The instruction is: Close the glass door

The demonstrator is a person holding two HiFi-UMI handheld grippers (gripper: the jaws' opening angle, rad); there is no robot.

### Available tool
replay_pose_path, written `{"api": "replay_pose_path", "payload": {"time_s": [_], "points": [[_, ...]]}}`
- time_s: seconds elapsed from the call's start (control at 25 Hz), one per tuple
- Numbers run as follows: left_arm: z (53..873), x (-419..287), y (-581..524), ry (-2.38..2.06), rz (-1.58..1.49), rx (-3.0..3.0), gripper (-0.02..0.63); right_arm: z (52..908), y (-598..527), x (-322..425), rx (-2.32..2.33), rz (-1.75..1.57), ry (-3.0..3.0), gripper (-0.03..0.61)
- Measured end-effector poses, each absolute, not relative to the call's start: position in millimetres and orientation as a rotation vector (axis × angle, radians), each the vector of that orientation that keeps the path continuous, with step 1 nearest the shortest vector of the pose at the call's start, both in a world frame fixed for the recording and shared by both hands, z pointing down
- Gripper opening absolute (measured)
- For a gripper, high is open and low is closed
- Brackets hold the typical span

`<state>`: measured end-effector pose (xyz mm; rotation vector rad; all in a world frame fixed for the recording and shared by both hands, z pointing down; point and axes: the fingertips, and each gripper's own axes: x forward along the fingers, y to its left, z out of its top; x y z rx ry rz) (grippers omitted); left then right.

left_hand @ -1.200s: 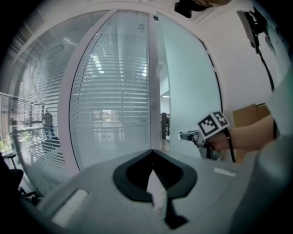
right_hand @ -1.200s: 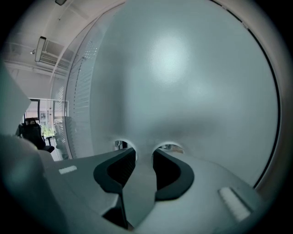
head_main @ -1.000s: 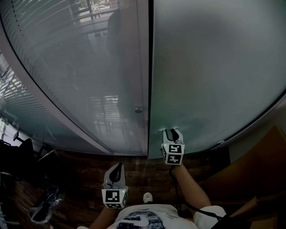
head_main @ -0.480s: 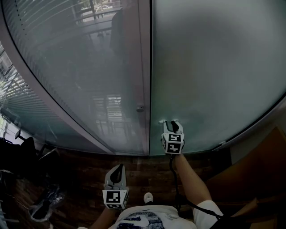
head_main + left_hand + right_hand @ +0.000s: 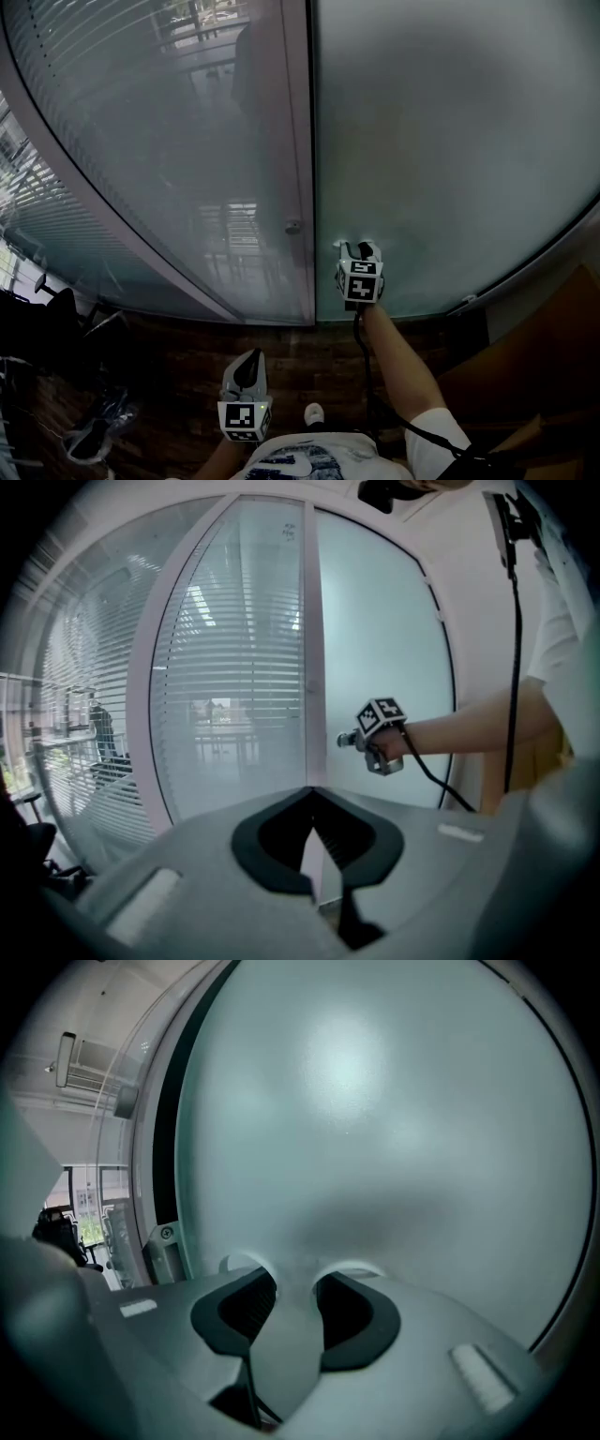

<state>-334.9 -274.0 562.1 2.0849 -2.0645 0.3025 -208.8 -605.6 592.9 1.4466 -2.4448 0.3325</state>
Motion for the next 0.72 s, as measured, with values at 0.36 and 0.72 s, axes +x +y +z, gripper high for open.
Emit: {"api": "replay_pose_path", "payload": {"time_s": [0.36,0.72], "points": [[560.2,-338.7,-268.4,-2.066,0.293,2.047,0.003,596.1,-612.0,-208.8,1.461,0.341,-2.455,0.126],[564.3,-342.5,-263.7,-2.095,0.306,2.053,0.003,594.6,-612.6,-210.2,1.457,0.347,-2.453,0.124]]}}
